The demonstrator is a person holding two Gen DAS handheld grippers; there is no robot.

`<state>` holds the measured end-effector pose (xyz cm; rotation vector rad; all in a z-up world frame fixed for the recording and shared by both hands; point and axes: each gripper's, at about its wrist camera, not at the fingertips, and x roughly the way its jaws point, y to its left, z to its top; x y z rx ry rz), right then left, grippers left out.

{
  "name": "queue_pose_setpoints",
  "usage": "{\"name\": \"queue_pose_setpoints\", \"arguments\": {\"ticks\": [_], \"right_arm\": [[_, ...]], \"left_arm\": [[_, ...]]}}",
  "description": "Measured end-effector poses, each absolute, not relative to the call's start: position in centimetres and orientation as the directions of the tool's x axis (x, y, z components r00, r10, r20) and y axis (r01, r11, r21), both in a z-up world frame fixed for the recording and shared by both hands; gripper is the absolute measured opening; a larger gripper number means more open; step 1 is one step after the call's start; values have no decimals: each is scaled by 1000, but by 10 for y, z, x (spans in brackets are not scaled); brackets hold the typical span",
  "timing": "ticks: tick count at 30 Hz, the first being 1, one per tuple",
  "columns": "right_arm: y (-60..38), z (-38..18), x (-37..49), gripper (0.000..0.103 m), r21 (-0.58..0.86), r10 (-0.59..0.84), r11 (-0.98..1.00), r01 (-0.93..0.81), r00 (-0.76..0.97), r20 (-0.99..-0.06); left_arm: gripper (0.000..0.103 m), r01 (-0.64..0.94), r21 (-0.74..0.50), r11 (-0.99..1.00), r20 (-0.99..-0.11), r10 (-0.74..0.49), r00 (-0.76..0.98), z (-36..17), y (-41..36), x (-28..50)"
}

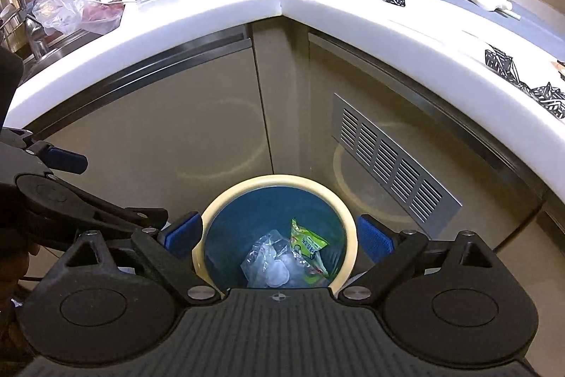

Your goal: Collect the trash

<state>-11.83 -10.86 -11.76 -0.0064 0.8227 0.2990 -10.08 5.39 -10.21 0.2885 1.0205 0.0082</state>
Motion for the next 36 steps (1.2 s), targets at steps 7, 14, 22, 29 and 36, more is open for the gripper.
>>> {"name": "queue_pose_setpoints", "arguments": {"ticks": [7,14,22,29,36], "right_arm": [[-107,-119,-117,95,109,260,957,-268,635,-728],[-108,-121,-116,95,107,258,958,-267,633,-730],[-109,-128,-110,95,122,260,958,-258,611,-748],[-107,-133,-105,96,123,263,956,-266,596,-759],[-105,-134,-101,96,124,267,954,-273,588,-764]], "left_arm": [[103,119,246,962,-846,153,511,-106,55,-99],[103,126,210,970,-880,131,456,-115,58,-94],[103,131,220,967,-907,154,391,-130,59,-86],[103,129,218,967,-918,158,364,-139,62,-81],[103,95,223,970,-915,174,364,-141,65,-77]]}}
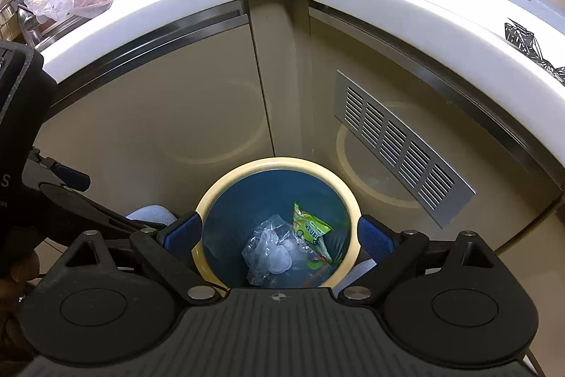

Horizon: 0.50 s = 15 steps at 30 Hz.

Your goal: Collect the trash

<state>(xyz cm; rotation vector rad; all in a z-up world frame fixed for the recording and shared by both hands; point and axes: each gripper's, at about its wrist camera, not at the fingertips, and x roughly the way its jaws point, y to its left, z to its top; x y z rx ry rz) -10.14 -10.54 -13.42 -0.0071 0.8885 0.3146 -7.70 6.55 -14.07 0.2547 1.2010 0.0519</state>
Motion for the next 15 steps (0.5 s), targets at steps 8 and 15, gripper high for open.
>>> {"name": "queue_pose_setpoints", "arguments": {"ticks": [8,15], "right_arm": [[-109,-130,-107,96,127,269,955,-268,605,-749],[-115,-125,-114,96,133,270,957,-257,627,-730]], "left_arm": [[103,18,188,982,-913,168,372,-130,79,-75],[103,35,220,975,-892,187,411,-119,72,-82]]}}
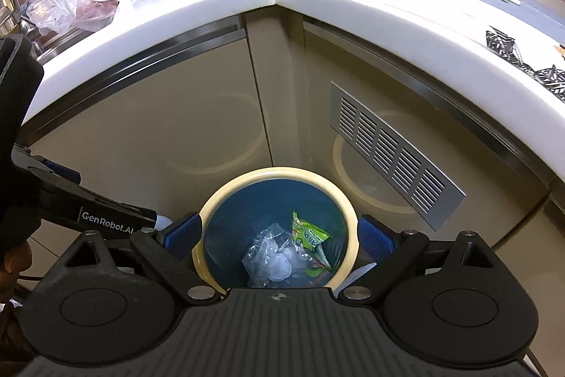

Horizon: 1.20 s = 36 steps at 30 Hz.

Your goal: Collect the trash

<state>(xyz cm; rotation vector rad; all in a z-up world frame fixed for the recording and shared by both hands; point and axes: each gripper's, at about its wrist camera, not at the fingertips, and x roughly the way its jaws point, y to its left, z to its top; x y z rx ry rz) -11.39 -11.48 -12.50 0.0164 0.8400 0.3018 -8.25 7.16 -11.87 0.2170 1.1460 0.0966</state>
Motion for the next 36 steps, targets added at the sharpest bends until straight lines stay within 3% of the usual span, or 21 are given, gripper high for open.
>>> {"name": "queue_pose_setpoints", "arguments": {"ticks": [26,31,36], "right_arm": [[-130,-113,-131,96,160,278,959,-232,689,-669],[-144,-96,-134,96,173,291,957,-234,737,-610],[-172,-61,-126,97,202,285,956,-211,821,-495]], "left_arm": [[103,66,290,955,-833,218,508,-92,54,-103],[103,73,284,956,-836,209,507,-90,54,-102],[103,89,284,955,-829,198,524,-81,52,-99]]}}
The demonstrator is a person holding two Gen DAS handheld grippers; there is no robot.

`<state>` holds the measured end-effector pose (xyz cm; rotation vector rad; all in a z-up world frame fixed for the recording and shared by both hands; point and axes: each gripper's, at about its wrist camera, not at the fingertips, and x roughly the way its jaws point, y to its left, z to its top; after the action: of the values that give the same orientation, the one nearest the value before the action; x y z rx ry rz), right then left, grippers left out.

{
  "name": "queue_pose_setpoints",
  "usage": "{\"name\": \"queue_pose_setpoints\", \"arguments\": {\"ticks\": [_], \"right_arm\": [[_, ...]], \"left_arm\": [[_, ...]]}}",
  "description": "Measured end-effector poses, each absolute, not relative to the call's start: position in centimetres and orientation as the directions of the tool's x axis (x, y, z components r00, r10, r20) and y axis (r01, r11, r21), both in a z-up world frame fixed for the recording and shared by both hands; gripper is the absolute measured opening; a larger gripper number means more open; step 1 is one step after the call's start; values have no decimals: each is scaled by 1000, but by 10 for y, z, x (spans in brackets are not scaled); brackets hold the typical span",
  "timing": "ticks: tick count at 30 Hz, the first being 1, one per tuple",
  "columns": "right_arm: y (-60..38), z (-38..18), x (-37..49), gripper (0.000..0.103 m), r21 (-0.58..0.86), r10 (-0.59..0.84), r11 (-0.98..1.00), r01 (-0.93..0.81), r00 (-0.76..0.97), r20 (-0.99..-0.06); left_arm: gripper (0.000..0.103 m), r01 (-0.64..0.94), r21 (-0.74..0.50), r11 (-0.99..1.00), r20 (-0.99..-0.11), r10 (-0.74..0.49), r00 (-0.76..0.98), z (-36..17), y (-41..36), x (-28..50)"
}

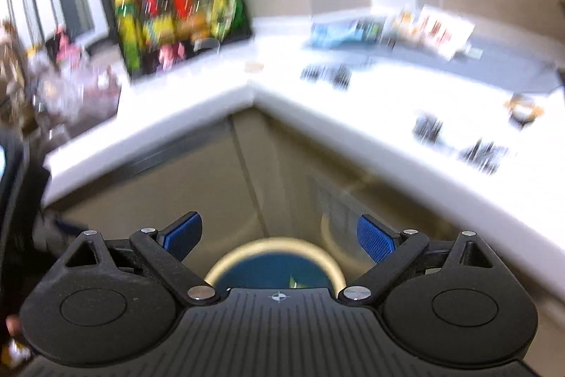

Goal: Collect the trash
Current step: 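Raise the right tool to the milk pouch on the mat and grasp it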

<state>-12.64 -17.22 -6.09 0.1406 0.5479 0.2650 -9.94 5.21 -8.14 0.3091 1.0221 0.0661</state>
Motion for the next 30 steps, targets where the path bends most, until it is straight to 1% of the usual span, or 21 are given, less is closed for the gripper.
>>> {"name": "queue_pose_setpoints", "arguments": {"ticks": [4,7,14,17,20,24,28,29,30], "right_arm": [[-198,-33,-111,100,180,234,968,-175,892,-387],[-217,-20,-90,100,166,176,978,-125,924,-340],[-266,-11,-9,102,235,25,971,46,957,-288],[-287,-19,37,102,253,-37,960,117,953,-302],[-312,-30,87,103,275,-94,941,196,934,-344],[-345,-50,142,103,363,-137,878,311,891,-434],[-367,-74,180,103,399,-180,816,420,838,-515],[-370,-79,187,103,403,-185,808,430,835,-519],[-368,-79,191,102,381,-204,822,423,843,-497]], "left_arm": [[103,84,274,958,-811,183,555,-68,51,-97],[103,74,250,966,-807,165,567,-57,52,-95],[103,67,221,973,-813,146,564,-45,52,-85],[103,54,213,975,-809,145,570,-45,53,-82],[103,47,202,978,-808,139,573,-44,56,-79],[103,37,188,982,-805,132,579,-43,60,-75],[103,21,184,983,-806,138,576,-44,65,-68],[103,18,183,983,-807,140,574,-44,66,-66],[103,16,181,983,-808,139,572,-44,67,-65]]}}
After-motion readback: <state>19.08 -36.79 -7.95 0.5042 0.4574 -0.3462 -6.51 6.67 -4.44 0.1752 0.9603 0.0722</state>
